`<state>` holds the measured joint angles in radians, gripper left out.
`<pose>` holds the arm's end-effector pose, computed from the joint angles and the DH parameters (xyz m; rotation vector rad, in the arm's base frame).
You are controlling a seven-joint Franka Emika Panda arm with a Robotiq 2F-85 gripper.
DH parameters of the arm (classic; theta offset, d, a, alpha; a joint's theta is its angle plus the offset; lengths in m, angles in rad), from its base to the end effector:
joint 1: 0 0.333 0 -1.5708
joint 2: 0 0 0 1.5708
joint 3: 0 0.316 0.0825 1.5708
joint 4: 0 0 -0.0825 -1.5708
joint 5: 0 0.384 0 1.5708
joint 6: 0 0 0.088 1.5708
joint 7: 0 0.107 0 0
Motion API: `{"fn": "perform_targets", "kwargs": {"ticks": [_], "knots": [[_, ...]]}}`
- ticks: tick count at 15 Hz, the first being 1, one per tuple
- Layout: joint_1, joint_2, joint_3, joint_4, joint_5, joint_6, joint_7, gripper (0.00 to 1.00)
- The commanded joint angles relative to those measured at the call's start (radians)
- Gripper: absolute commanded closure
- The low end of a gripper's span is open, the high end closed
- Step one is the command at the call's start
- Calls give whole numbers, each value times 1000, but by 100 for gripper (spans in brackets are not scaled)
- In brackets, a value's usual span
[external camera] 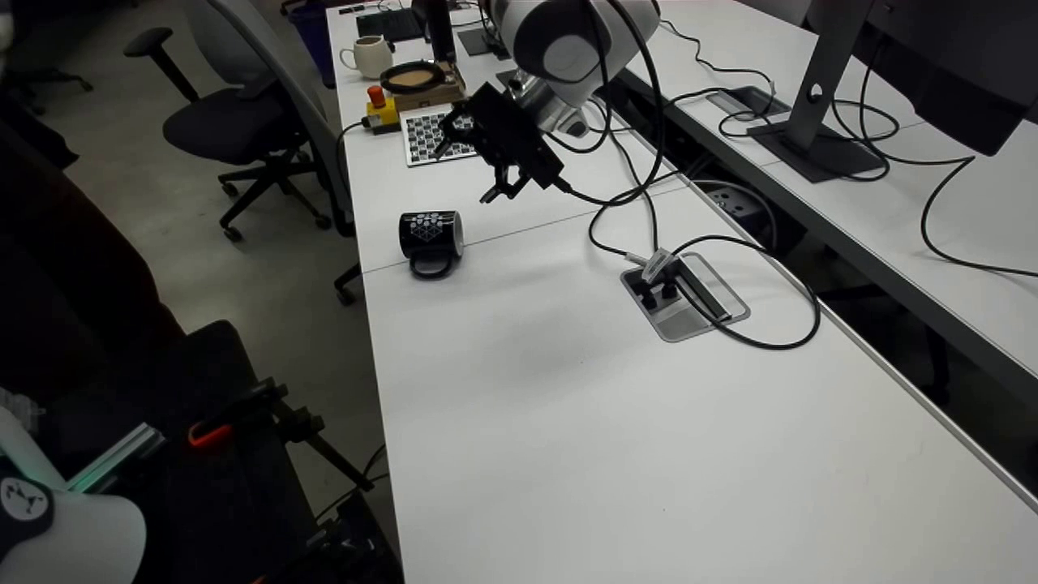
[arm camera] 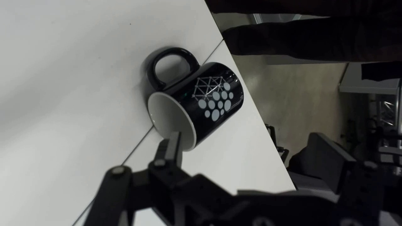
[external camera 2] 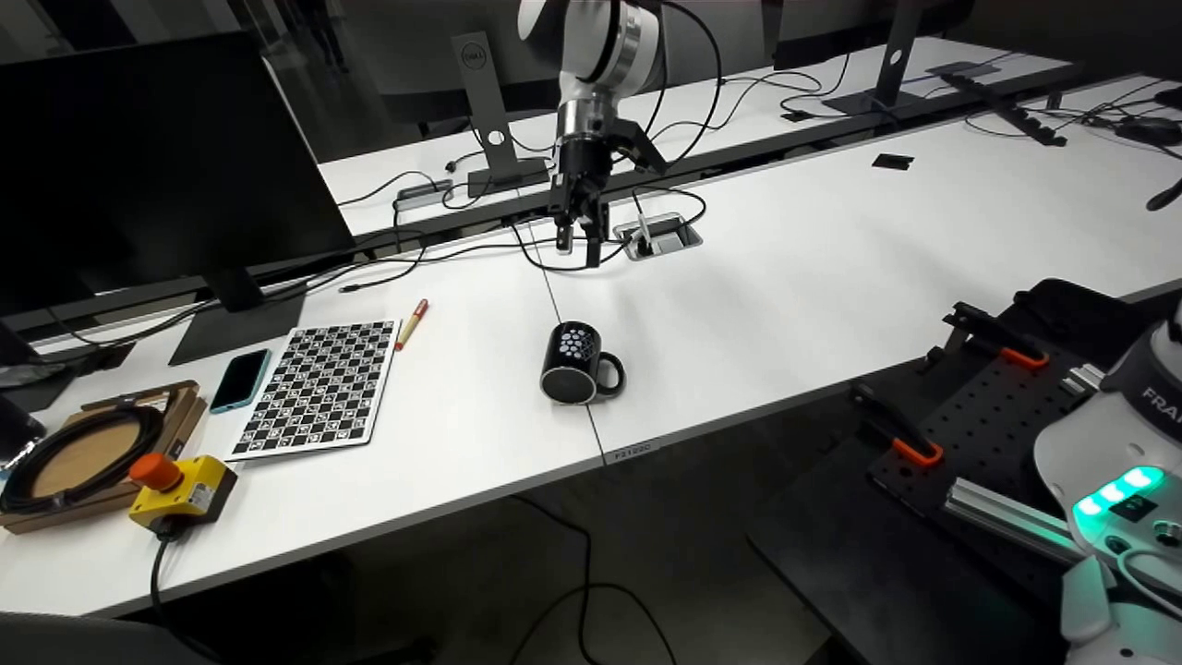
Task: Pick the cup and put it upright on the table
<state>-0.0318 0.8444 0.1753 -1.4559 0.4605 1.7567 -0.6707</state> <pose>0.6521 0.1175 0.1683 -2.3240 -0.6893 0.4596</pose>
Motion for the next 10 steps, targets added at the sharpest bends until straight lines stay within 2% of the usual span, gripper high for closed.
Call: {"fn": "perform_targets", "kwargs": {"ticks": [1, 5, 10], "knots": [[1, 113, 23, 133, -25, -35, 48, 0], [16, 172, 21, 170, -46, -4, 100, 0], [5, 236, 43, 235, -58, -36, 121, 0]]}}
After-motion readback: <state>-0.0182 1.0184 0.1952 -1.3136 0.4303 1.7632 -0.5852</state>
